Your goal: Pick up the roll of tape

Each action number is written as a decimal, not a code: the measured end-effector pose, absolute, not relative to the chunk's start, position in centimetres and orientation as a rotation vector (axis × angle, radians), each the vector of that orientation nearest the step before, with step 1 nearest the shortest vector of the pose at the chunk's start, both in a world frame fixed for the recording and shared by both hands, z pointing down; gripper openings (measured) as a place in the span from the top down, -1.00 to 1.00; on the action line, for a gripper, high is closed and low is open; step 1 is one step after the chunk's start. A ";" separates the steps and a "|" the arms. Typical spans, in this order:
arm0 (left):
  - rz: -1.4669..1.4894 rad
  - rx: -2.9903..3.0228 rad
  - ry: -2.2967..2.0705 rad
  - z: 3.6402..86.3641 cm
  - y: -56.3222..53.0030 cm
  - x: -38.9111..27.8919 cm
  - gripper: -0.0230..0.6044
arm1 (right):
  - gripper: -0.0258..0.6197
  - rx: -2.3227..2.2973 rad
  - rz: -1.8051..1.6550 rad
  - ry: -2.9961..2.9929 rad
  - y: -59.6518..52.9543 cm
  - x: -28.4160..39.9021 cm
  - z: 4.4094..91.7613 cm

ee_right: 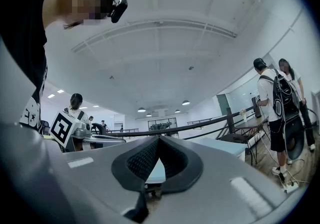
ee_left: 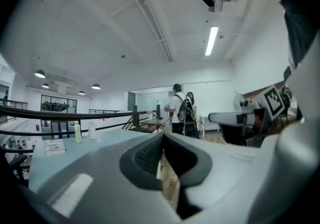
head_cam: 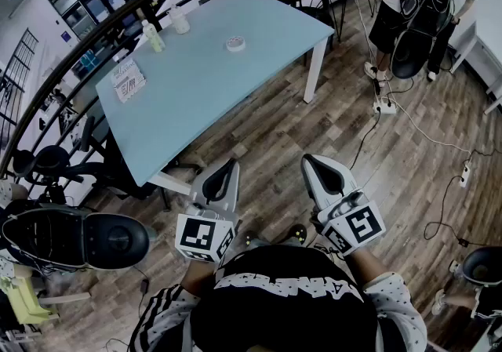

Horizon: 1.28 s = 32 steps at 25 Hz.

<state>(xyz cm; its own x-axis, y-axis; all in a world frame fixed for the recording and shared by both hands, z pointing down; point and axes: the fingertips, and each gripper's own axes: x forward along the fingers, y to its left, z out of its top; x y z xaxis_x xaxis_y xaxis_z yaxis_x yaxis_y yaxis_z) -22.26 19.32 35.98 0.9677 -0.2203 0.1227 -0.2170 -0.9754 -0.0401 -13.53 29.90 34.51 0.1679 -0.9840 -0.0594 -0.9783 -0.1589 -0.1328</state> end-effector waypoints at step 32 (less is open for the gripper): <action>-0.312 -3.014 0.730 37.7 19.2 -24.1 0.93 | 0.91 -1.946 -0.069 2.280 27.7 -13.9 37.0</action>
<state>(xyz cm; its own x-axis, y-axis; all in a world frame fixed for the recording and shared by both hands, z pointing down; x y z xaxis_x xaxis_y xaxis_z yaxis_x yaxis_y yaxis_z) -24.09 19.19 37.73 0.8702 -0.4554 0.1880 -0.4504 -0.8900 -0.0711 -13.90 27.67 37.01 -0.1512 -0.9854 -0.0787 -0.9788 0.1604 -0.1275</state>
